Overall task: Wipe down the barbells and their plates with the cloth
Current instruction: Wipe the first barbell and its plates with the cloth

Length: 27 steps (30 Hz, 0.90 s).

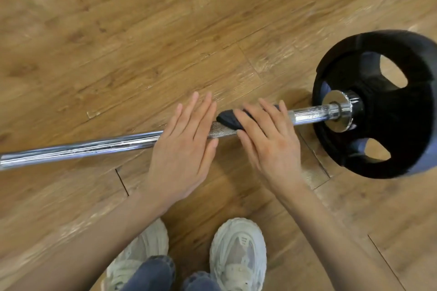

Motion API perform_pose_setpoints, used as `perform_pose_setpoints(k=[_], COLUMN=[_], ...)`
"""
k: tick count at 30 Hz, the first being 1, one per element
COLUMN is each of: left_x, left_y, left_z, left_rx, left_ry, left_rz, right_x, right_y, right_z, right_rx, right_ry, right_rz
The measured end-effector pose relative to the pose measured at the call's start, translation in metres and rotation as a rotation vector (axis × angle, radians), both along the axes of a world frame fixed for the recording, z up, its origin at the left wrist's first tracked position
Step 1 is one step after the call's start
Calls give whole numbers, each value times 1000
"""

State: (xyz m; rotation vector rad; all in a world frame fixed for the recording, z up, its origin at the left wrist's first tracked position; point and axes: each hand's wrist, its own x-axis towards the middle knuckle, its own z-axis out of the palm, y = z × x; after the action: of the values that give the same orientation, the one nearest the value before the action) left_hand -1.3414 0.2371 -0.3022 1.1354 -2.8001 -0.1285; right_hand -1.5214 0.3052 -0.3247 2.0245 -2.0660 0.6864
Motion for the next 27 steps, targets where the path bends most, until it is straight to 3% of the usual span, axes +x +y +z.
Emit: perform_pose_setpoints(k=[6,11,15,18,22,27], left_x=[2,-2,-1,-2,-2,-2], left_y=[1,0,-4,-5,-7,-9], left_z=[0,-2,-2,-3,-3,-3], left_rx=[-3,-13,-11,-10,-5,7], left_ry=[1,29,22,14,12,10], left_rz=[-5,6,17,9,9,14], right_x=[16,-2,18,9,-18,24], right_y=[17,-35,0,5,-48,-1], right_z=[-3,14,9,12,21,13], right_rx=[-31,90,84,105,296,121], right_ry=[-160,-94,-185,-120,-82,-169], right_rz=[-266,-343,-293,-265,-467,-396])
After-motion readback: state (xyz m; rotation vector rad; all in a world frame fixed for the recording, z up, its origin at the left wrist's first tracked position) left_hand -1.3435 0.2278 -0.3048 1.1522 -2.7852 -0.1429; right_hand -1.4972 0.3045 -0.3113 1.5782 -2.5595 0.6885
